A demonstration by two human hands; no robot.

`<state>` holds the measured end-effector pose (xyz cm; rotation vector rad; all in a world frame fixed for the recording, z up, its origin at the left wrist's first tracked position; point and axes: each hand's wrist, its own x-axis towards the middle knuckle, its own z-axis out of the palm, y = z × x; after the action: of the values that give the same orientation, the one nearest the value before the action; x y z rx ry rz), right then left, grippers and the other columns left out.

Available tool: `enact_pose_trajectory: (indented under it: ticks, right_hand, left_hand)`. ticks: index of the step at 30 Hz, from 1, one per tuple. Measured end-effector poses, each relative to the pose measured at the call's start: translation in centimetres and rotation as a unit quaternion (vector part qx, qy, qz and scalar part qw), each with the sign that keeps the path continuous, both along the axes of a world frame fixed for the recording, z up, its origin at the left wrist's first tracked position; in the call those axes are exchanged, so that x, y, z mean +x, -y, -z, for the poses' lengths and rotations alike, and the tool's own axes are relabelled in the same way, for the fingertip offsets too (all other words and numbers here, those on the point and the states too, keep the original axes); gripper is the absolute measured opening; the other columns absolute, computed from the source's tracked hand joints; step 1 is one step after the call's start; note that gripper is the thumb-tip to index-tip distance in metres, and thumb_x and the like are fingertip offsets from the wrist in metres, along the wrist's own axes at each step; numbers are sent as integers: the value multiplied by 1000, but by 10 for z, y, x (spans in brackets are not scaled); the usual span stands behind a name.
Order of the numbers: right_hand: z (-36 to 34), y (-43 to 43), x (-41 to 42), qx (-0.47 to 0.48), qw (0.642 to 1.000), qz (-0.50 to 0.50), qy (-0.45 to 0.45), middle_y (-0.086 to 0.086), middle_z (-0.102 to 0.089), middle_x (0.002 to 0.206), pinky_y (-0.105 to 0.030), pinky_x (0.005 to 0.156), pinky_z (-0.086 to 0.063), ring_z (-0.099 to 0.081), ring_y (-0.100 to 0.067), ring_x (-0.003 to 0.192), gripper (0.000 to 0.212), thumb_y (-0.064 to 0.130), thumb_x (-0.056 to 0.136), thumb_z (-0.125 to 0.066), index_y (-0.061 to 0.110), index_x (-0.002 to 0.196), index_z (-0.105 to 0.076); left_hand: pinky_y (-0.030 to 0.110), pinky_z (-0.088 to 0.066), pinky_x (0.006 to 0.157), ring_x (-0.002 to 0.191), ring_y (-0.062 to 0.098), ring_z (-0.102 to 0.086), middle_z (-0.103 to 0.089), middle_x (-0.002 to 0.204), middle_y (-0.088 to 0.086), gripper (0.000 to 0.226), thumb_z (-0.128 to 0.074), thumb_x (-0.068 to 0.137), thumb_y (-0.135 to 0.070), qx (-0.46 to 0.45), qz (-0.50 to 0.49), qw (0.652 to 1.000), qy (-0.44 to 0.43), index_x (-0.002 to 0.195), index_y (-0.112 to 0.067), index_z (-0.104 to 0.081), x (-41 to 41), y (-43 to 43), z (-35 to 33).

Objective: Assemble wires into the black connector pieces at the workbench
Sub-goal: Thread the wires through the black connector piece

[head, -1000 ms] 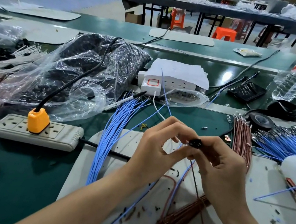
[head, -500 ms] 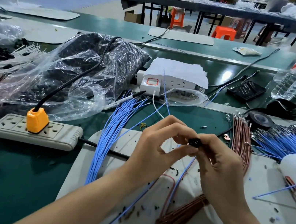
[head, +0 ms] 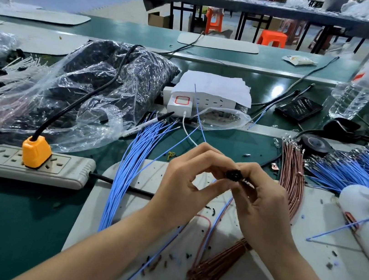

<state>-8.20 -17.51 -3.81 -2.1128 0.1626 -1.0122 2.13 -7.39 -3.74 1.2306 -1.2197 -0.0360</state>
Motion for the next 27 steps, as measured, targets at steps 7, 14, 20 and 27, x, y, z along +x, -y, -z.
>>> enact_pose_trajectory:
  ticks: [7, 14, 20, 27]
  right_hand:
    - [0, 1, 1, 3, 1000, -15, -3, 8, -65, 84, -13, 69, -47, -63, -4, 76, 19, 3, 84, -57, 20, 92, -58]
    - [6, 2, 4, -24, 1000, -10, -10, 3, -63, 73, -19, 57, -45, -57, -8, 63, 8, 6, 88, -54, 6, 90, -62]
    - [7, 3, 4, -17, 999, -21, -22, 6, -59, 73, -5, 61, -38, -54, 5, 65, 9, 8, 89, -53, 3, 89, -60]
    - [7, 4, 1, 72, 997, -25, 1, -7, -72, 88, -33, 73, -58, -70, -16, 81, 18, 11, 84, -62, -1, 96, -67]
  left_hand:
    - [42, -55, 73, 77, 22, -64, -61, 91, -1, 21, -73, 79, -6, -1, 1, 1000, 4, 98, -9, -65, 0, -1, 0]
    - [36, -54, 69, 73, 20, -63, -61, 90, 3, 22, -74, 78, -6, -9, -34, 998, 42, 97, -11, -65, -1, -2, -2]
    - [36, -54, 68, 73, 20, -62, -58, 90, 4, 18, -72, 80, -7, 1, -49, 997, 63, 97, -6, -66, -2, -2, -1]
    - [32, -53, 72, 78, 18, -63, -59, 92, 6, 19, -70, 83, -7, 6, -61, 994, 91, 101, -4, -68, -3, -1, -4]
